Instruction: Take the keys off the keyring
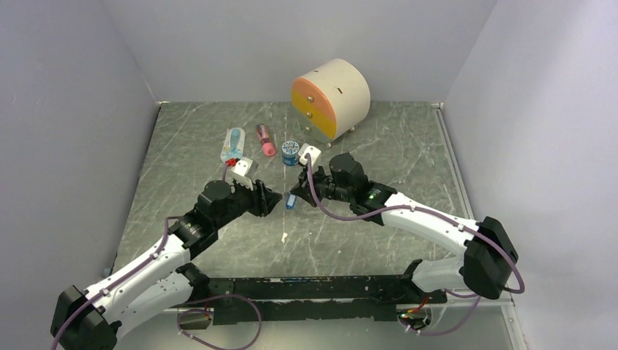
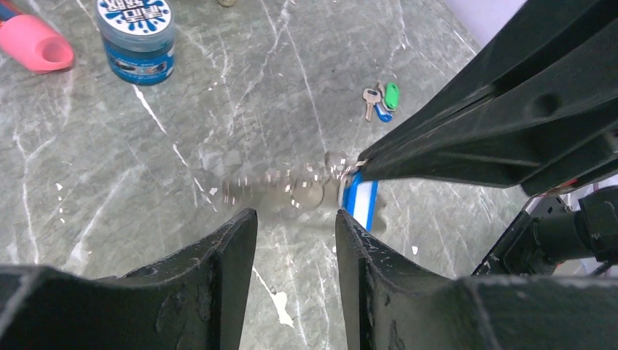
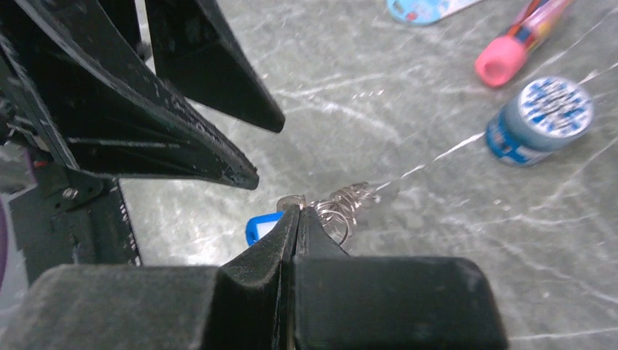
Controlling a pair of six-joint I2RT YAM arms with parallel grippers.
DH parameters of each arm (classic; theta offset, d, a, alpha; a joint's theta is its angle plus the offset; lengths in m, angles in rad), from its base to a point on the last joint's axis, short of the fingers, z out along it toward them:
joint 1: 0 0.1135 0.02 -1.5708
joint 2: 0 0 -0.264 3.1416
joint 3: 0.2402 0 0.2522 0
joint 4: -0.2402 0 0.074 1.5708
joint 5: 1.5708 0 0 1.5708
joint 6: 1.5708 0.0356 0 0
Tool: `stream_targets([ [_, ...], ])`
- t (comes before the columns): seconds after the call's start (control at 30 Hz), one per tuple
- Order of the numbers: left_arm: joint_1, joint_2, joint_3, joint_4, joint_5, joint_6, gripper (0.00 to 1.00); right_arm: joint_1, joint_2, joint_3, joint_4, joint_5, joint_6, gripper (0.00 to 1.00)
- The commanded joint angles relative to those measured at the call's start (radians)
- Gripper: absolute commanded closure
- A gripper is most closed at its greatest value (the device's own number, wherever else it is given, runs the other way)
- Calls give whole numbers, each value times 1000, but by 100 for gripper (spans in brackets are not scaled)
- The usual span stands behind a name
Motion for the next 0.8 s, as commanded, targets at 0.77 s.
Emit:
stream_targets([
  [0.77, -11, 92, -121, 299, 274, -73, 49, 0, -44, -89, -30, 46, 224, 100],
])
